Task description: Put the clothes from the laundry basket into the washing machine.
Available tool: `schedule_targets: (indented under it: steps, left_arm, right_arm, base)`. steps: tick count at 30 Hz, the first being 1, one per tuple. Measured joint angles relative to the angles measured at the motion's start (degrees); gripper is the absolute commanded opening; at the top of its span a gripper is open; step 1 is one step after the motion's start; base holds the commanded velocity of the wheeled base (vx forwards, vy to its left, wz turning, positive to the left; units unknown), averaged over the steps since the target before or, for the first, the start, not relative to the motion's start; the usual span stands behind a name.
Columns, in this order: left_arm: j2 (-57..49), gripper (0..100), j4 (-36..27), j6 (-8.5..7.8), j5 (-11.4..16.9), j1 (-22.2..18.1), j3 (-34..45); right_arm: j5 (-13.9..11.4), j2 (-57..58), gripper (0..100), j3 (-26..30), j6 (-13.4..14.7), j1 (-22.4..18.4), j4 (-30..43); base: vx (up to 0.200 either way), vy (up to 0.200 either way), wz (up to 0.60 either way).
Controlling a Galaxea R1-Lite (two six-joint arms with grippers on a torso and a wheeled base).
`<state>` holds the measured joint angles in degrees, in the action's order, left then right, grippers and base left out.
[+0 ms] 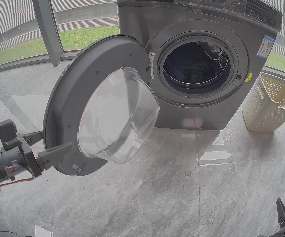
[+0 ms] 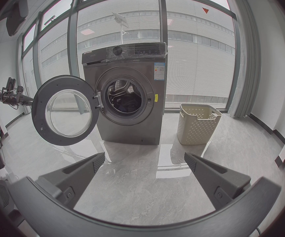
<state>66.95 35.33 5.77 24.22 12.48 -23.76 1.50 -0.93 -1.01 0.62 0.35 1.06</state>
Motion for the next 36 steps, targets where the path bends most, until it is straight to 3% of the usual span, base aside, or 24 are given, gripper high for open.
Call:
schedule_targets:
  steps: [5,7,10,12,17,21,26,32,36]
  left_arm:
    - [1.05,100,0.72,0.63,0.09,6.86,1.63]
    - [0.90,100,1.27,1.80,0.02,10.41,2.24]
    - [0.18,100,2.71,5.45,-0.24,14.88,2.99]
    - [-0.50,100,3.54,6.79,-1.05,16.57,3.40]
    - [-2.79,100,4.44,8.51,-2.61,15.37,4.44]
    - [-3.97,100,4.66,9.28,-2.96,9.67,5.08]
    - [-2.49,100,4.82,9.14,-3.71,5.73,4.41]
    - [4.35,100,6.30,8.44,-7.86,8.35,1.19]
    - [9.86,100,11.41,8.51,-10.33,11.61,-1.56]
  right_arm:
    - [0.00,0.00,100,0.00,0.00,-0.02,-0.02]
    - [0.00,0.00,100,0.00,0.00,-0.02,0.00]
    - [0.00,0.00,100,0.00,0.00,-0.02,0.00]
    - [0.00,0.00,100,0.00,0.00,-0.02,0.00]
    - [-0.02,0.00,100,0.00,0.00,0.00,0.00]
    - [-0.05,0.00,100,0.00,0.00,0.00,0.00]
    - [-0.06,0.00,100,0.00,0.00,-0.02,0.00]
    - [-0.28,0.00,100,0.00,0.00,0.00,0.00]
    - [-0.39,0.00,100,0.00,0.00,0.05,-0.02]
  base:
    - [0.000,0.000,0.00]
    - [0.000,0.000,0.00]
    - [0.000,0.000,0.00]
    - [0.000,0.000,0.00]
    - [0.000,0.000,0.00]
    - [0.000,0.000,0.00]
    - [0.000,0.000,0.00]
    - [0.000,0.000,0.00]
    - [0.000,0.000,0.00]
